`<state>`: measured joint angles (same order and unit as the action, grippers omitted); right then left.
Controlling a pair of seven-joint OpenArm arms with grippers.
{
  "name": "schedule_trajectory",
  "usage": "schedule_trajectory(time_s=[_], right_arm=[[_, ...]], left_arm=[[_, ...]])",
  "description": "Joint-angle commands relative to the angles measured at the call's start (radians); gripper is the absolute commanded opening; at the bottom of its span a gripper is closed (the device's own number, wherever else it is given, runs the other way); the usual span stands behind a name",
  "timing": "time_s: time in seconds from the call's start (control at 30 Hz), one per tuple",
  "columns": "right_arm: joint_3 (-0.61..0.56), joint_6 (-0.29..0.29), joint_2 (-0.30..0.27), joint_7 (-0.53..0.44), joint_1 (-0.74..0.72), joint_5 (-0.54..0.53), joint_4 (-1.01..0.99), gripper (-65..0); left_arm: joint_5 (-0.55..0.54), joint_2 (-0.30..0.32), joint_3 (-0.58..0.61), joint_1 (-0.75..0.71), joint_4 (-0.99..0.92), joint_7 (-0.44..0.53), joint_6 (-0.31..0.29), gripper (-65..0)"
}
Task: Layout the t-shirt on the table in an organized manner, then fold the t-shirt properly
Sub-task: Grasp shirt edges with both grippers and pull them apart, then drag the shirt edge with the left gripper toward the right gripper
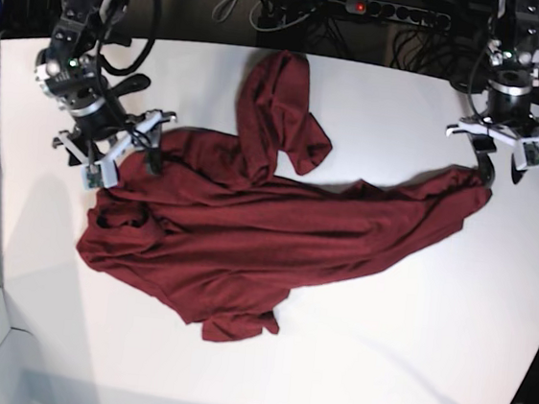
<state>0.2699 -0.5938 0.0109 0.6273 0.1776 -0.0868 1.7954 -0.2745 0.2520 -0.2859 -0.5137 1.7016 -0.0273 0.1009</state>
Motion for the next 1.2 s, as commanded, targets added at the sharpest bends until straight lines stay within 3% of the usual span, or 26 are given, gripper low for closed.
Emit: schedule_trajectory(time_s=[0.0, 0.17, 0.33, 0.47, 0.6, 0.73, 0.8, 1.07, 1.17], right_arm=[[-0.024, 0.001, -0.002, -0.024, -0.006, -0.02, 0.024, -22.7], [-0.148, 0.001, -0.002, -0.025, 0.01, -0.02, 0.024, -22.7], [-0.211, 0.007, -0.002, -0.025, -0.031, -0.018, -0.019, -22.7], [-0.215, 0.007, -0.002, -0.025, -0.111, -0.014, -0.104, -22.7], [-0.212, 0.007, -0.009, -0.025, -0.172, -0.012, -0.185, -23.1], [-0.217, 0.007, -0.038, -0.025, -0.174, -0.012, -0.242, -24.2], [-0.217, 0.005, -0.041, -0.025, -0.169, -0.012, -0.265, -28.9], [-0.209, 0.004, -0.11, -0.025, -0.109, -0.014, -0.286, -63.5], [-0.197, 0.004, -0.156, -0.025, -0.086, -0.015, -0.262, -65.0]], left_arm=[[0.004, 0.011, -0.008, -0.004, 0.021, 0.033, 0.001, -36.6], [0.004, 0.011, -0.048, 0.02, 0.016, 0.033, 0.003, -36.3], [0.004, 0.01, -0.071, 0.157, 0.001, 0.019, 0.006, -36.1], [0.004, 0.008, -0.068, 0.295, -0.019, -0.113, 0.003, -36.1], [0.013, -0.05, -0.068, 0.459, -0.105, -0.262, 0.003, -36.1], [0.008, -0.089, -0.066, 0.544, -0.191, -0.34, 0.001, -36.1], [0.013, -0.101, -0.066, 0.565, -0.232, -0.346, 0.001, -36.1], [0.005, -0.093, -0.066, 0.576, -0.315, -0.346, 0.001, -36.1], [0.005, -0.09, -0.074, 0.571, -0.318, -0.346, 0.001, -36.1]])
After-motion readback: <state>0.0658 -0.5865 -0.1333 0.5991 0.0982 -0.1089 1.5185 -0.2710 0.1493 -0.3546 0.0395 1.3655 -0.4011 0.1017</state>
